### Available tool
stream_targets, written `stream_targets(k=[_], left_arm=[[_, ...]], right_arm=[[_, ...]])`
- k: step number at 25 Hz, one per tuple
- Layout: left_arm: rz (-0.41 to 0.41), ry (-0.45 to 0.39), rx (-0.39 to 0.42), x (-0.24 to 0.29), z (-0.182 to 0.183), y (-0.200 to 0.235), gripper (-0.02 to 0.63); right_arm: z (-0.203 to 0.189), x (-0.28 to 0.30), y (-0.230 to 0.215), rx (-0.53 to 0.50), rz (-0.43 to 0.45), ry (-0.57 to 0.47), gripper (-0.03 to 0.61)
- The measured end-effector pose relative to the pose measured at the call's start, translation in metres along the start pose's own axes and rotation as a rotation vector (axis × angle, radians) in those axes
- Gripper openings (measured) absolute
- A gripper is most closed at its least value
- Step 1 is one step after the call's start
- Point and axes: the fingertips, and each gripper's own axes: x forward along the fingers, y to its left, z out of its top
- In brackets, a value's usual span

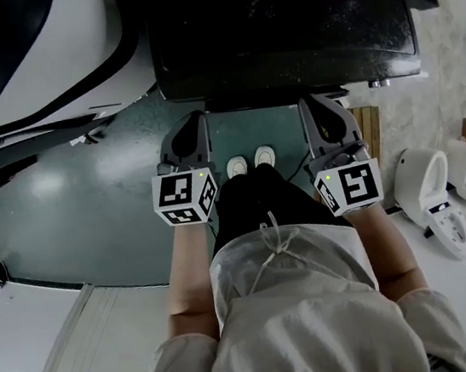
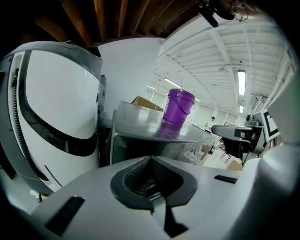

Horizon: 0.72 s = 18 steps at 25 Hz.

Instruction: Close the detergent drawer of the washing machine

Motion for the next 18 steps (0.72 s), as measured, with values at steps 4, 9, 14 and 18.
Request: stream_targets(k=[4, 9, 14, 18], left_arm=[[-0.004, -0.054, 0.017, -0.023, 0.028, -0.014, 0.020], [-0.035, -0.172, 0.154, -0.056, 0.089, -0.046, 0.020], [-0.064, -0.264, 0.200, -0.088, 0.140, -0.070, 0.020], [-0.126, -0.304, 0.212, -0.105, 0.170, -0.091, 0.020]], right_arm=[[0.023, -0.010, 0.010, -0.019, 0.044, -0.043, 0.006], [0.059, -0.029, 0.013, -0.045, 0.050, -0.106, 0.006], [0.094, -0.055, 0.009, -0.067, 0.039, -0.166, 0.006], [0.119, -0.074, -0.001, -0.071, 0.006, -0.203, 0.005]])
